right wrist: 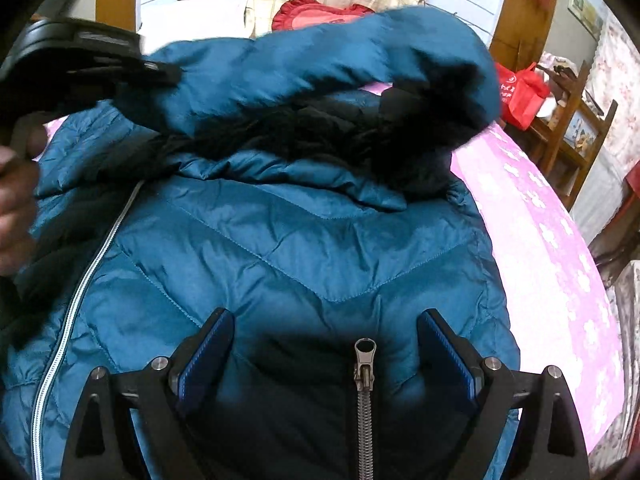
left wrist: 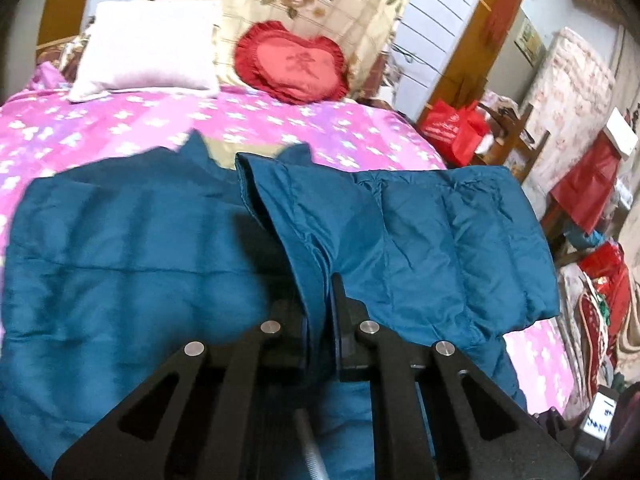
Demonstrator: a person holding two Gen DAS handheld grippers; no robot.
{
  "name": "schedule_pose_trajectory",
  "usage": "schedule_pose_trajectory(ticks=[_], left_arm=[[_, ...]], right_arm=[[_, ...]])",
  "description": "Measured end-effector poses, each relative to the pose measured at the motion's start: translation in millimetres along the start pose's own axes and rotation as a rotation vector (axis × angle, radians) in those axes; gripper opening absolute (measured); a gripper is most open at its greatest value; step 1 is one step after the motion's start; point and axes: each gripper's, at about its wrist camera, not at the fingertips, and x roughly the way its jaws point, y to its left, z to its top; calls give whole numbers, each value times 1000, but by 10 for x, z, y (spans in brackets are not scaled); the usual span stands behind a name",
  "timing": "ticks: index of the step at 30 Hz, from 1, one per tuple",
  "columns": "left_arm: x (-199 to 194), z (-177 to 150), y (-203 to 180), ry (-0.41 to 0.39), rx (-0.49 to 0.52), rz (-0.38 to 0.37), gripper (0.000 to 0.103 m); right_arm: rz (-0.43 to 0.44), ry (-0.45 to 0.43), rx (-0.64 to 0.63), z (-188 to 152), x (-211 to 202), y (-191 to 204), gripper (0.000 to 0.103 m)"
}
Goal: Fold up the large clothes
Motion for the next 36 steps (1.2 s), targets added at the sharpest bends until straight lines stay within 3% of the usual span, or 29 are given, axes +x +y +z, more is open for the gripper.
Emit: schedule_pose_trajectory(ticks=[10,15,21,23,26,31,32,34,36], left_arm=[[-532,71,847,-43,-48,109,6],[-706,82,1210,-51,-75,135,6],[-517,-62,1346,13,-44,193,8],[-446,-126,1346,45,-36,219,11],[-518,-182,1341,40,-31,254,26],[-925,-70,1299,-122,-87,421,45],[-966,-17,1263,-152,-100,430,49],[-904,110,1086,-189,-91,405,65],[-664,186,932,-176,-41,400,67]], right_arm=[[-10,-13,21,31,2,-11,94],[-1,-181,194,148,-301,-427,94],[10,-230,296,260,-329,-775,94],[13,-246,296,387,-283,-833,94],[43,-269,303,687,-234,-880,94],[165,-249,236,1130,115,-766,94],[188,-247,231,1117,186,-731,94],[230,-202,234,1101,458,-671,94],[254,-151,216,1077,667,-620,94]])
